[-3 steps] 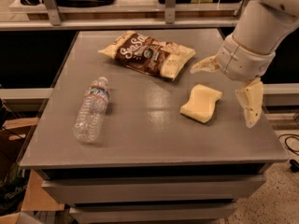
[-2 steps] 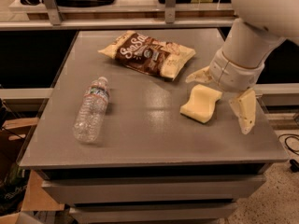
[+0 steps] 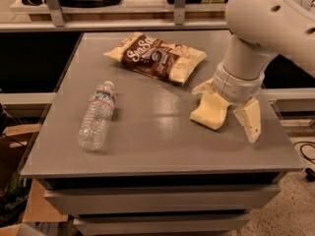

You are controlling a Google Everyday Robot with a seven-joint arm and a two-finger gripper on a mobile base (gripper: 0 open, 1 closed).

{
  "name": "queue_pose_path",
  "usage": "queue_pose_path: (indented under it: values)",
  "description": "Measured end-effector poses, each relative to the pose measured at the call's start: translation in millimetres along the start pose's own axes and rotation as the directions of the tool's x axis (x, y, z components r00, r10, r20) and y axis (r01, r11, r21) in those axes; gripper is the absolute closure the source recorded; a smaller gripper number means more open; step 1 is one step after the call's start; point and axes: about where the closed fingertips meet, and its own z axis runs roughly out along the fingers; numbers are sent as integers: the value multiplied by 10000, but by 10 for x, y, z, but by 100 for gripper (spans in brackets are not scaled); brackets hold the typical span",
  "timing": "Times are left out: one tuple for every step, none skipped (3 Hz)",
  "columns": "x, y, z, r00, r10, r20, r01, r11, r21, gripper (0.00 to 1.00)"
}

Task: Move sponge near water bottle

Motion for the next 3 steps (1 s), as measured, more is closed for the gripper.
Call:
queue_pose_path:
  values:
    - [62,-48,62,10000,26,2,-26,9999,-170,18]
    - [112,-93,71,10000,59,-3,-59,9997,-255,41]
    - [110,-96,21,10000,59,-4,-59,9997,-256,65]
